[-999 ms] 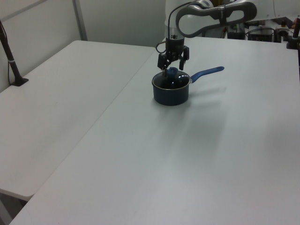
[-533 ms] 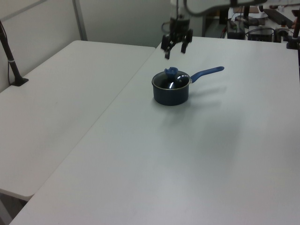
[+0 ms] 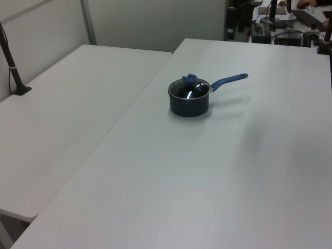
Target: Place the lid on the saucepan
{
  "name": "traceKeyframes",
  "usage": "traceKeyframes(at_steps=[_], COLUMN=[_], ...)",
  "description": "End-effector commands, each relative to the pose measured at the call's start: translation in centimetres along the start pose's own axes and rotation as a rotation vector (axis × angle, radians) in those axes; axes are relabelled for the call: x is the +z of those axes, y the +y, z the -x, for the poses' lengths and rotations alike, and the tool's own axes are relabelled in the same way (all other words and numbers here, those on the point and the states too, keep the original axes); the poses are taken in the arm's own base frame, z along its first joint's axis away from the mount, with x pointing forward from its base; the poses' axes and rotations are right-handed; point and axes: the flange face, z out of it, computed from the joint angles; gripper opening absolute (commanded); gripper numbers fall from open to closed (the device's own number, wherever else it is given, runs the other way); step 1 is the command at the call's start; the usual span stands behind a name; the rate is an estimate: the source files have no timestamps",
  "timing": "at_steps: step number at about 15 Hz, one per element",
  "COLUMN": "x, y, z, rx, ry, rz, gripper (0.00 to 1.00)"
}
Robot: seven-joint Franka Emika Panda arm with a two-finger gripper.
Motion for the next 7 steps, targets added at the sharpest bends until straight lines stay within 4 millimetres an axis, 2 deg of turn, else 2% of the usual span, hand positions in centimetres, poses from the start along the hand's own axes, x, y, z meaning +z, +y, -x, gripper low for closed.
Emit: traceKeyframes(at_steps=[1,7], x=[0.19,0.2], y=[0.56,1.04], z=[2.68,2.45], rx=[-0.067,-0.083], ry=[-0.056,-0.054], rz=[0.001,0.001], gripper=[1.0,1.0])
